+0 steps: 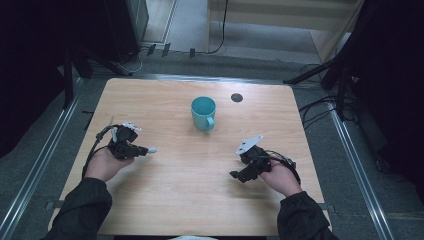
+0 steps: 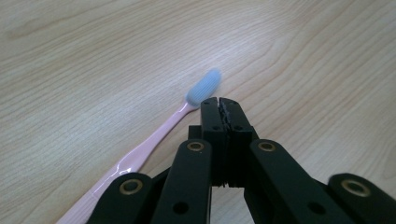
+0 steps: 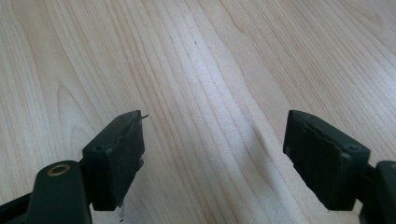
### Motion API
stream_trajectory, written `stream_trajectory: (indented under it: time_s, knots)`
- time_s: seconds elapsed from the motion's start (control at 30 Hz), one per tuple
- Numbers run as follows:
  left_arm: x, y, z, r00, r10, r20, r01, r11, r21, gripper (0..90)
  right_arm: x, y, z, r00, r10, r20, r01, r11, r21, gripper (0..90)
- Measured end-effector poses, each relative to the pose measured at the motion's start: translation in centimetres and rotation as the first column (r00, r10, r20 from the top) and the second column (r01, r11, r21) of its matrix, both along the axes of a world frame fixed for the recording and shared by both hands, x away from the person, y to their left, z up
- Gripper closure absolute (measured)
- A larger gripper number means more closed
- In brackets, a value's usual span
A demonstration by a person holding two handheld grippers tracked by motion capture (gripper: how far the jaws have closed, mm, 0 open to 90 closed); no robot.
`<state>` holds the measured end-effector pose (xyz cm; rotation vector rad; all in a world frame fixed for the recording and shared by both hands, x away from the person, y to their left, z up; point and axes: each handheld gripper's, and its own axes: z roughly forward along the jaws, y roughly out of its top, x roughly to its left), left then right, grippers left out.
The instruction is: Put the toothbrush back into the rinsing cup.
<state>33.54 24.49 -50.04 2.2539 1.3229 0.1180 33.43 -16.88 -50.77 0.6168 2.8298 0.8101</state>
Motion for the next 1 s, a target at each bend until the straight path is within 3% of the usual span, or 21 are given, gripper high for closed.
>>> stream_trajectory:
  time_s: [0.57, 1.0]
  knots:
    - [1.3, 0.4, -1.5, 0.9985, 0.048, -0.025, -0.047, 0.9986, 0.025, 89.8, 0.0, 0.1, 0.0, 0.9999, 0.010, -0.009, -0.010, 1.000, 0.001, 20.7]
    - [2.8, 0.8, -1.6, 0.9971, 0.076, -0.006, -0.076, 0.9963, 0.041, 89.8, -0.2, -0.2, -0.1, 0.9998, 0.013, -0.016, -0.014, 1.000, -0.007, 20.8]
